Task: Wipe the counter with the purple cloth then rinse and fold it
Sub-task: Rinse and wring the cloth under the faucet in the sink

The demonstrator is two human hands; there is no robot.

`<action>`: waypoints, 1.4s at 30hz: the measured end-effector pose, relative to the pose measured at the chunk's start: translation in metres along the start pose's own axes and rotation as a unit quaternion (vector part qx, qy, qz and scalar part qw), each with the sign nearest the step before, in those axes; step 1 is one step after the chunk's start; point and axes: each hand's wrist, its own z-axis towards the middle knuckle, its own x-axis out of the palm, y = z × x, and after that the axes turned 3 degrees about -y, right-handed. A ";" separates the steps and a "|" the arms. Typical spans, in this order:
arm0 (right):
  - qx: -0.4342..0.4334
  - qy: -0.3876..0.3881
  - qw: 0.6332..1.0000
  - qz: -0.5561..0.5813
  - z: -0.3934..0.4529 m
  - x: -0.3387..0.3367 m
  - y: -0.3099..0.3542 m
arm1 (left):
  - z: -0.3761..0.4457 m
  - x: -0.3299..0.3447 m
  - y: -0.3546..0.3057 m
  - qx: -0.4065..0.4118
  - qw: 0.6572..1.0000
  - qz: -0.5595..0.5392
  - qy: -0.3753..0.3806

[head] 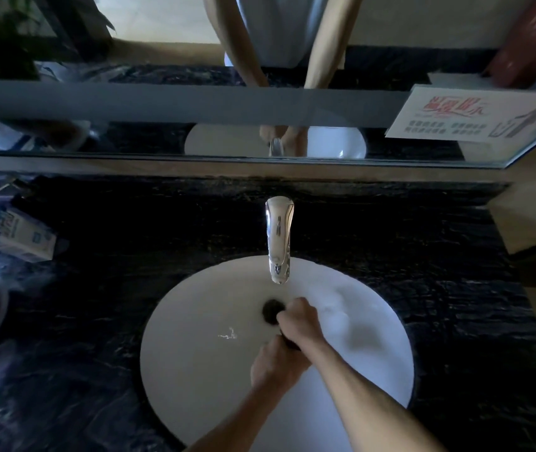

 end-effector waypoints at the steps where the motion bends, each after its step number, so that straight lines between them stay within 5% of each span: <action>1: -0.012 0.011 0.998 0.055 0.001 -0.004 0.001 | 0.000 -0.004 -0.002 -0.002 1.000 -0.006 0.013; 4: -0.015 0.016 0.980 0.196 -0.008 -0.019 0.004 | 0.000 -0.016 -0.007 -0.004 0.995 -0.098 0.033; 10: 0.050 0.032 0.887 0.458 -0.029 -0.037 -0.008 | -0.014 -0.041 0.015 0.043 0.955 -0.286 0.073; 12: 0.033 0.030 0.885 0.464 -0.035 -0.038 -0.012 | -0.020 -0.048 0.023 0.049 0.944 -0.306 0.116; 15: -0.007 0.063 0.887 0.457 -0.048 -0.043 -0.012 | -0.019 -0.051 0.025 0.084 0.950 -0.293 0.064; 26: -0.038 0.069 0.839 0.538 -0.079 -0.047 -0.032 | -0.039 -0.044 -0.001 0.005 0.790 -0.608 0.076; 31: -0.039 0.089 0.853 0.512 -0.090 -0.037 -0.034 | -0.041 -0.053 0.011 0.015 0.817 -0.575 0.039; 35: -0.054 0.105 0.825 0.553 -0.100 -0.027 -0.037 | -0.041 -0.063 0.026 -0.003 0.850 -0.525 -0.036; 39: -0.100 0.127 0.787 0.595 -0.112 -0.016 -0.032 | -0.057 -0.074 0.041 0.031 0.814 -0.577 0.058; 42: -0.130 0.095 0.821 0.548 -0.118 -0.011 -0.027 | -0.065 -0.074 0.050 0.054 0.807 -0.579 0.108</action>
